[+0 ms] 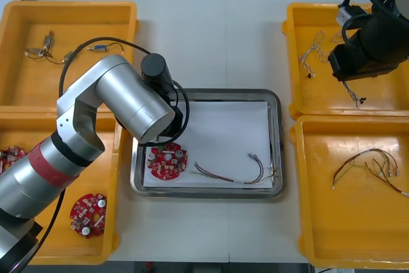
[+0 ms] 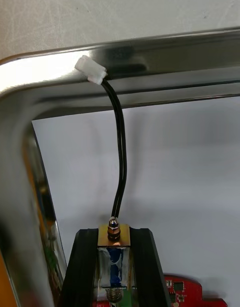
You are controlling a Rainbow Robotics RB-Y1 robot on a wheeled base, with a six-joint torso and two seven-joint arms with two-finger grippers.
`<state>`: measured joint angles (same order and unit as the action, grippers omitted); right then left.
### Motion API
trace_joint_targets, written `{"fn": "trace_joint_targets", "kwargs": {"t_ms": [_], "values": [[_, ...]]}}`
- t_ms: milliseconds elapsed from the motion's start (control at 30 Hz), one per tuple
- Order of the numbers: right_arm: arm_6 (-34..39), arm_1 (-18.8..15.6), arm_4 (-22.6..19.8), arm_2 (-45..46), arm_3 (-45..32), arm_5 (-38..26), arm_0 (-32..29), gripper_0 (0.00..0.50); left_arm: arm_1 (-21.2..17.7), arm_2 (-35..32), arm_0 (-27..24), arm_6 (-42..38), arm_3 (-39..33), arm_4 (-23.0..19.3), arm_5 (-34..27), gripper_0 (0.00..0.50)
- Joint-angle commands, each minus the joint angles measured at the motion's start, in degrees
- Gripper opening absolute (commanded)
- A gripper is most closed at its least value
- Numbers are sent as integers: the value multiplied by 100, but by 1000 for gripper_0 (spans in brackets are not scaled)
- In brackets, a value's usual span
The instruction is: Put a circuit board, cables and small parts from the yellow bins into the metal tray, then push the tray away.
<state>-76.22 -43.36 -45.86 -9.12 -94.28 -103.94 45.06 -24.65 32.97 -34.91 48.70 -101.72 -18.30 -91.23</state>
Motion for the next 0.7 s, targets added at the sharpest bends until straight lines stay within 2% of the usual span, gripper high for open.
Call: {"fn": "trace_joint_targets", "kwargs": {"t_ms": [33,300,367,400,433,500,533,600,667,700], "values": [[-280,-244,-72,358,-460,-293,-6,0,136,157,55,-274,73,99,194,0],[-359,-261,-125,639,-908,-606,-6,0,136,157,64,-274,82,116,194,0],[-376,-270,-125,666,-935,-606,-6,0,127,166,64,-283,82,116,194,13],[-403,-270,-125,675,-979,-606,-6,0,127,166,55,-283,73,107,194,133],[-411,-279,-125,683,-987,-606,-6,0,127,157,64,-283,73,116,194,207],[-438,-288,-116,683,-996,-606,-6,0,136,166,55,-283,73,116,194,274],[-438,-288,-116,683,-996,-606,-6,0,136,166,55,-283,73,116,194,274],[-473,-296,-116,683,-996,-606,-41,0,136,166,55,-291,65,116,202,328],[-491,-296,-116,683,-996,-606,-59,0,136,157,55,-291,56,116,202,342],[-499,-305,-125,683,-1014,-606,-103,0,127,140,55,-291,3,116,202,377]]}}
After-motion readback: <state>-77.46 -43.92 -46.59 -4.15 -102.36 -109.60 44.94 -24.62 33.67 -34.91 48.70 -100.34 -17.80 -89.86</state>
